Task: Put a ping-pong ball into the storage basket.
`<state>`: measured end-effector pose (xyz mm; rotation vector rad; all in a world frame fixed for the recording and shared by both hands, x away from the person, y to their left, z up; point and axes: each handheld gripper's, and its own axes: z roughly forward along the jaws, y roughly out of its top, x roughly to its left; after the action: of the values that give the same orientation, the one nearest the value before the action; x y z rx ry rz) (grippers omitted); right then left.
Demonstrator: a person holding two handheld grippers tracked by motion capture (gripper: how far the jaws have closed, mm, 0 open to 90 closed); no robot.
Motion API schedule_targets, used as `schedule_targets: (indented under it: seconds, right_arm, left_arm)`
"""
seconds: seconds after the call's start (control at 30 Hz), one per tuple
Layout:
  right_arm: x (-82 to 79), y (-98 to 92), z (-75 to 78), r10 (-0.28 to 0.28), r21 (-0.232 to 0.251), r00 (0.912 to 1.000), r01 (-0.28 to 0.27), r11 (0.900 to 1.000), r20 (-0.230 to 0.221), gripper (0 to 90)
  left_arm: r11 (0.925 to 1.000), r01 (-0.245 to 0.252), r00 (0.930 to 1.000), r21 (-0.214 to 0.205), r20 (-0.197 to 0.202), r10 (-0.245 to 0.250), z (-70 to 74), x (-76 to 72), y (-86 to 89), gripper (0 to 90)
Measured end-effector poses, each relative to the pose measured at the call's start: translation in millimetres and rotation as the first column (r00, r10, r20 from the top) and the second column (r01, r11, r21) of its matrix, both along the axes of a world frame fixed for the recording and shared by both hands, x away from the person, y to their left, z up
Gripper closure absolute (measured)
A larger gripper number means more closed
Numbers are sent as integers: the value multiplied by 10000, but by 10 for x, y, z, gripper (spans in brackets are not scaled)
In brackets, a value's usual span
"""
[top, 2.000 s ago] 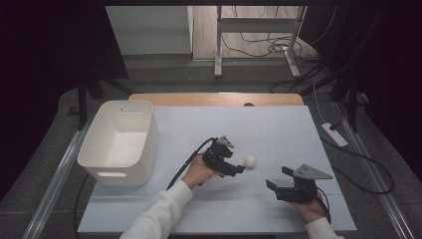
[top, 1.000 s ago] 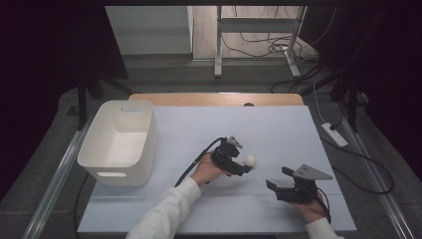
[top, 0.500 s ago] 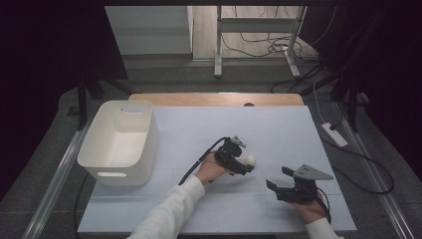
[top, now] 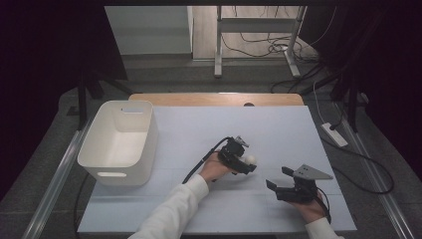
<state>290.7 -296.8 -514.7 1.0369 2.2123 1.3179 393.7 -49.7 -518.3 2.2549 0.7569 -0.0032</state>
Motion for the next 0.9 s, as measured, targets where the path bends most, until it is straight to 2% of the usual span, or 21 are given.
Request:
schedule_targets:
  seconds: [0.3, 0.67, 0.7, 0.73, 0.77, 0.8, 0.83, 0.9]
  right_arm:
    - [3, -2, -1, -5, -10, 10000, 5, 10000, 11, 168]
    - [3, -3, -3, 14, -16, 10000, -14, 10000, 11, 168]
    - [3, -3, -3, 12, -20, 10000, -12, 10000, 9, 168]
    - [3, -3, -4, 10, -24, 10000, -10, 10000, 13, 168]
    - [3, -3, -4, 13, -26, 10000, -13, 10000, 14, 168]
    - [3, -3, -4, 13, -26, 10000, -13, 10000, 14, 168]
    - [3, -2, -4, 19, -28, 10000, -19, 10000, 7, 168]
    - [4, 1, -5, 21, -41, 10000, -21, 10000, 6, 168]
  left_arm:
    - [9997, 88, 10000, 223, 10, -88, -18, 51, -67, 224]
    - [9999, -133, 9998, 96, -177, 135, -65, 86, -100, 253]
    - [9998, -173, 9997, 129, -162, 175, -62, 88, -96, 275]
    - [9997, -197, 9997, 171, -132, 200, -56, 92, -87, 331]
    - [9999, -164, 9994, -37, -293, 163, -52, 101, -73, 401]
    - [9999, -164, 9994, -37, -293, 163, -52, 101, -73, 471]
    - [9997, -158, 9993, -160, -352, 152, -47, 103, -66, 471]
    - [9999, -91, 9994, -118, -329, 87, -46, 99, -66, 504]
